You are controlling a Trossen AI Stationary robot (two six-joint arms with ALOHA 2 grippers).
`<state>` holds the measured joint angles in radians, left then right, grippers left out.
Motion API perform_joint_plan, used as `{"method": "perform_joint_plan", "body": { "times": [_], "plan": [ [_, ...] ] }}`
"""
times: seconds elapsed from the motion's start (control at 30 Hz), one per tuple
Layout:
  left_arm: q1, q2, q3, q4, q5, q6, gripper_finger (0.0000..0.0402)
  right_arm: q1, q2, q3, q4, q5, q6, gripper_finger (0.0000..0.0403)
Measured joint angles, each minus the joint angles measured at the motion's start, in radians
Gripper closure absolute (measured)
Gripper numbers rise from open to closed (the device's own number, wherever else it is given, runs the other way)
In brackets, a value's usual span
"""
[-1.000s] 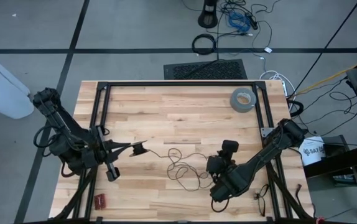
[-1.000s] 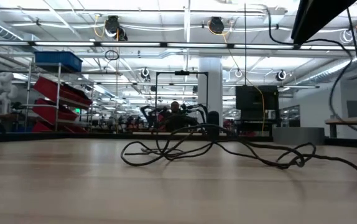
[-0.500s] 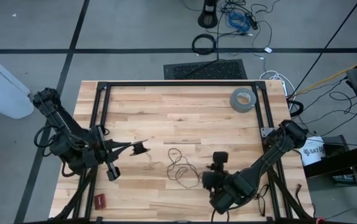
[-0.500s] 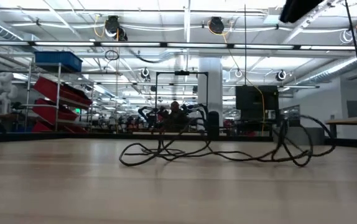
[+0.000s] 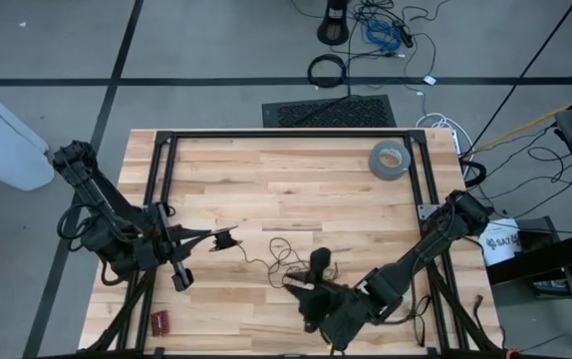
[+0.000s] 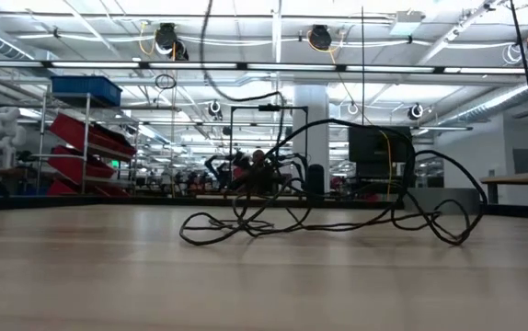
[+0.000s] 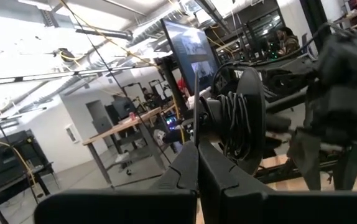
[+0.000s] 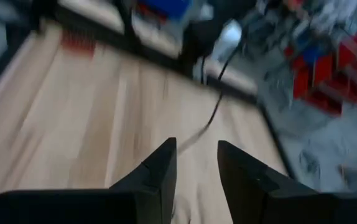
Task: Coil cords
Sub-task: Uncoil the black wire from the spool
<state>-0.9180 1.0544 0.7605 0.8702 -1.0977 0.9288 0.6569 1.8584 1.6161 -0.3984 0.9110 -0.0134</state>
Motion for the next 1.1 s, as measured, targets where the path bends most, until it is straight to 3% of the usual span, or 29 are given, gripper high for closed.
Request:
{"method": "perform_joint_plan", "body": {
  "times": [0.1, 0.2, 0.57, 0.67, 0.83, 1.1],
  "plan": [
    [0.000, 0.000, 0.000, -0.011, 0.000, 0.003, 0.0401, -0.016, 0.000, 0.000, 0.190, -0.056, -0.184, 0.0298],
    [0.000, 0.000, 0.000, -0.062, 0.002, 0.073, 0.0401, -0.025, 0.000, 0.000, 0.294, -0.129, -0.269, 0.0298],
    [0.000, 0.058, 0.000, -0.315, 0.084, 0.446, 0.0401, -0.028, 0.000, 0.000, 0.312, -0.151, -0.386, 0.0298],
    [0.000, 0.081, 0.000, -0.313, 0.128, 0.524, 0.0401, -0.027, 0.000, 0.000, 0.313, -0.124, -0.462, 0.0298],
    [0.000, 0.105, 0.000, -0.305, 0.166, 0.599, 0.0401, -0.017, 0.000, 0.000, 0.321, 0.016, -0.653, 0.0298],
    [0.011, 0.106, 0.000, -0.303, 0.229, 0.599, 0.0402, 0.008, 0.000, 0.000, 0.372, 0.029, -0.907, 0.0298]
  ]
}}
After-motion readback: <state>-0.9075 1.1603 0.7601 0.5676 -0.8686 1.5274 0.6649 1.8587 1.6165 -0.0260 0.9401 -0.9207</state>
